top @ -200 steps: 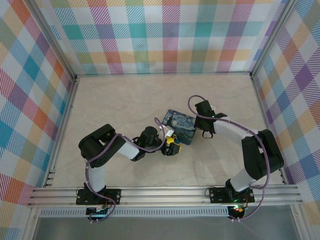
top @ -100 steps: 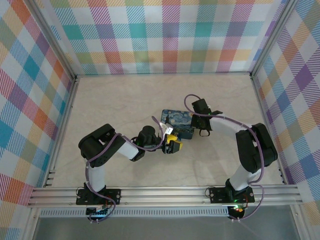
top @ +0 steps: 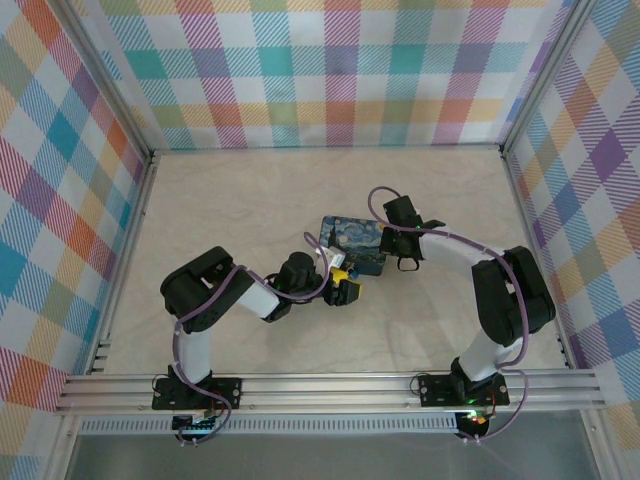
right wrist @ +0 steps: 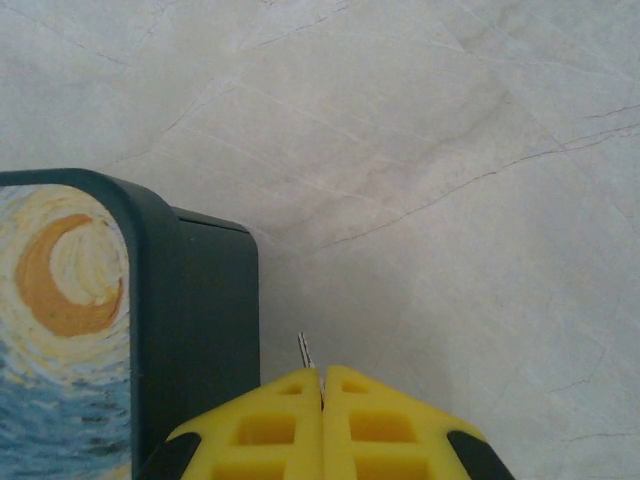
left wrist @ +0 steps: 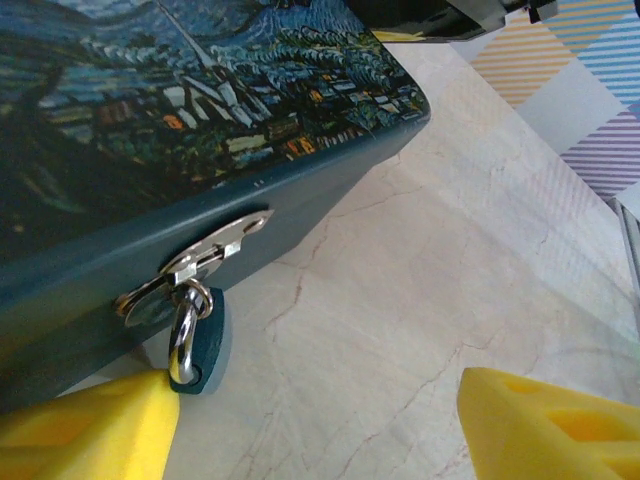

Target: Unlock a padlock with a key

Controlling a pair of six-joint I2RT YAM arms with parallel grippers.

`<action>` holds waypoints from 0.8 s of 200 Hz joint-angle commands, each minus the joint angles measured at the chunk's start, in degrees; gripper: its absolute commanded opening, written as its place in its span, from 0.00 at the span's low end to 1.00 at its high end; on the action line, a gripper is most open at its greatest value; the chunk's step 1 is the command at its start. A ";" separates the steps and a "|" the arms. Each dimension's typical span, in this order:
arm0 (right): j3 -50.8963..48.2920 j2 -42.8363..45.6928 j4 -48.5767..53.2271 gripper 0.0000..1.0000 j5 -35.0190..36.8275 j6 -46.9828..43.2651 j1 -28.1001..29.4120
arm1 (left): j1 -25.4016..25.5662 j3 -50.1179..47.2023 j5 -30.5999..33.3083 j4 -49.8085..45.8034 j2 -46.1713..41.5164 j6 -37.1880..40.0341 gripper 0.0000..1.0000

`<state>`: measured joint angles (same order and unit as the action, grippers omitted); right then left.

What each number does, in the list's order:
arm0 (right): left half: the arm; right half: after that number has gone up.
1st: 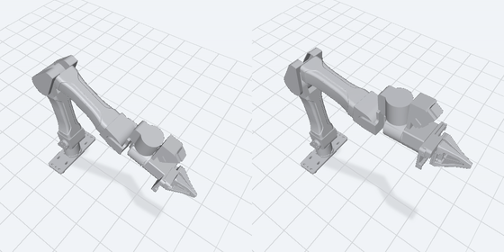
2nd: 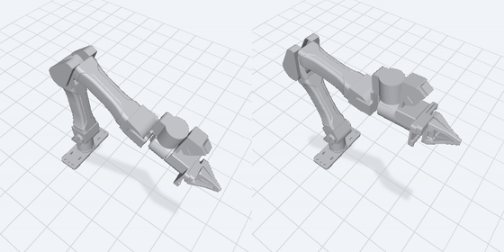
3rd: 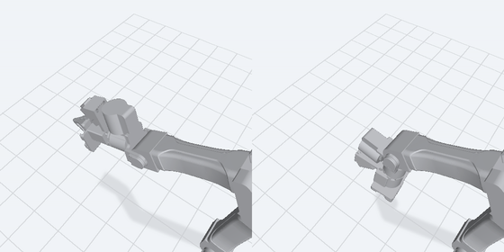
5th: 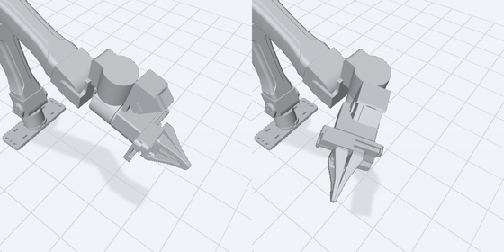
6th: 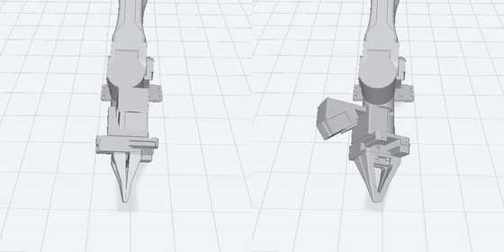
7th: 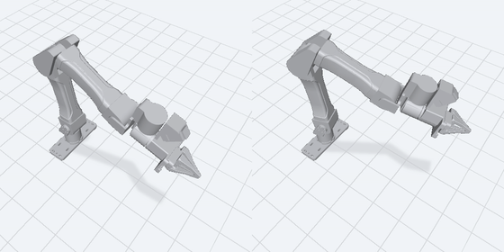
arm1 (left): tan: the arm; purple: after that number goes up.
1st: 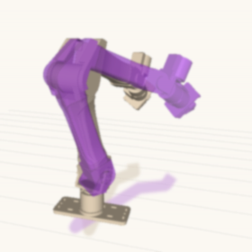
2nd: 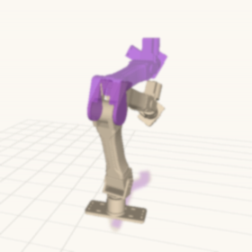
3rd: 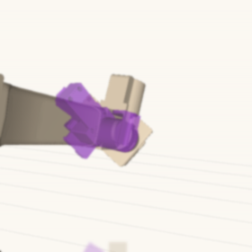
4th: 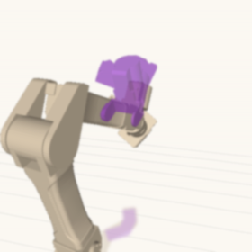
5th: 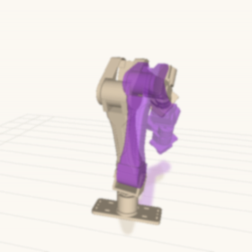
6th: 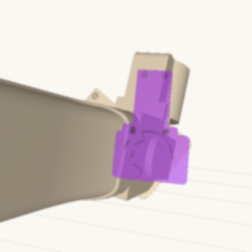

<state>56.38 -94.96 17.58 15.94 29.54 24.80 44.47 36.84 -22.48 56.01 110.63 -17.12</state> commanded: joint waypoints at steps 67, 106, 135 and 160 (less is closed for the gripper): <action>0.93 0.91 -1.06 0.00 -0.74 -0.71 0.69 | -0.11 2.49 13.24 -6.06 2.54 -3.46 0.75; 1.32 0.66 -1.48 0.00 -1.35 -0.89 0.72 | 0.27 3.73 17.11 -9.94 1.43 -4.17 0.77; 1.56 0.22 -1.75 0.00 -1.52 -0.81 0.96 | 0.22 4.37 15.80 -11.58 1.40 -3.34 0.79; 1.41 0.05 -2.37 0.00 -2.04 -1.17 0.96 | 0.05 3.59 8.71 -7.37 1.49 -0.99 0.76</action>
<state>56.38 -94.96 16.62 15.31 29.30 25.21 45.10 41.19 -10.11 52.05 111.90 -19.73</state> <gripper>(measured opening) 0.055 0.774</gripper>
